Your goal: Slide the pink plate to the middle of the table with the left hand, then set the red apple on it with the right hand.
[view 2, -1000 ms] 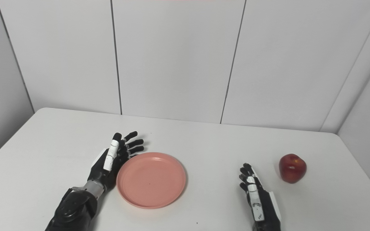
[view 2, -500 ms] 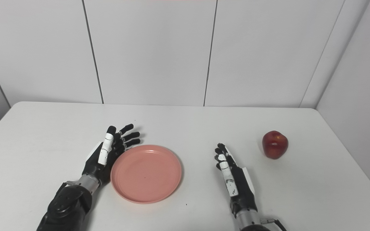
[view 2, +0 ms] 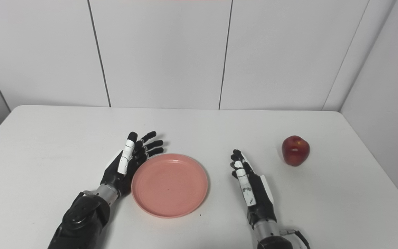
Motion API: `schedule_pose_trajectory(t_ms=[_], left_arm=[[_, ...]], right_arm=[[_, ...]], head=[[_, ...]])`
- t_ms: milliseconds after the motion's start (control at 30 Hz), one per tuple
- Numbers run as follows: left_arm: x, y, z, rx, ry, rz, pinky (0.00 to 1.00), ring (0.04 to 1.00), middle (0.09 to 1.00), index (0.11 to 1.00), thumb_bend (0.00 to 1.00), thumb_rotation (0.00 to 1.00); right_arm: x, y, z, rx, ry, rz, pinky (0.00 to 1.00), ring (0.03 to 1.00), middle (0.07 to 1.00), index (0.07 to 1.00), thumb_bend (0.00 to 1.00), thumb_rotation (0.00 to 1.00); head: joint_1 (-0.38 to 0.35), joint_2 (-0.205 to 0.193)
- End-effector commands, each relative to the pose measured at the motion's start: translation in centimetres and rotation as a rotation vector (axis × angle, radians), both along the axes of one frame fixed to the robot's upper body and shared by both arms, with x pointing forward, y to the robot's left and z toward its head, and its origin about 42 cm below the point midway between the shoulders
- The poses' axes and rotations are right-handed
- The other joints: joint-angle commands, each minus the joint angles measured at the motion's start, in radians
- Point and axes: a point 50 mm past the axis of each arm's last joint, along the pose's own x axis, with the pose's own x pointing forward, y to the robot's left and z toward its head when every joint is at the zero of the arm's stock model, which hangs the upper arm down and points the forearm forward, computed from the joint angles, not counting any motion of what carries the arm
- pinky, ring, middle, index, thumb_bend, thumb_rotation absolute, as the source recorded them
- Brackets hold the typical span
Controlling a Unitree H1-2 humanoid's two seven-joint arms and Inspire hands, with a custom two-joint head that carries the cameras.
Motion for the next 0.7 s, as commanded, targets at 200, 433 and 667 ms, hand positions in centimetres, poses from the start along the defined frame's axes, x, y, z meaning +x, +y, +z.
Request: schedule_pose_trajectory(t_ms=[200,433,667], left_arm=[[0.3,0.3,0.3,0.005,-0.019,-0.001,0.81,0.851,0.857,0.898,0.74,1.00],[0.6,1.8,0.4,0.078,-0.067,0.018,0.78,0.829,0.842,0.885,0.75,0.99],[-0.2,3.5,0.5,0.075,-0.156,0.054,0.78,0.826,0.848,0.866,0.83,0.94]], right_arm=[[0.6,0.4,1.0,0.010,-0.032,0.027,0.92,0.930,0.927,0.929,0.87,1.00],[0.6,0.1,0.6,0.005,-0.032,0.031,0.91,0.930,0.928,0.927,0.87,1.00],[0.4,-0.2,0.0,0.001,-0.030,0.036,0.91,0.925,0.925,0.929,0.87,1.00]], head=[[0.012,-0.017],[0.009,-0.033],[-0.007,-0.050]])
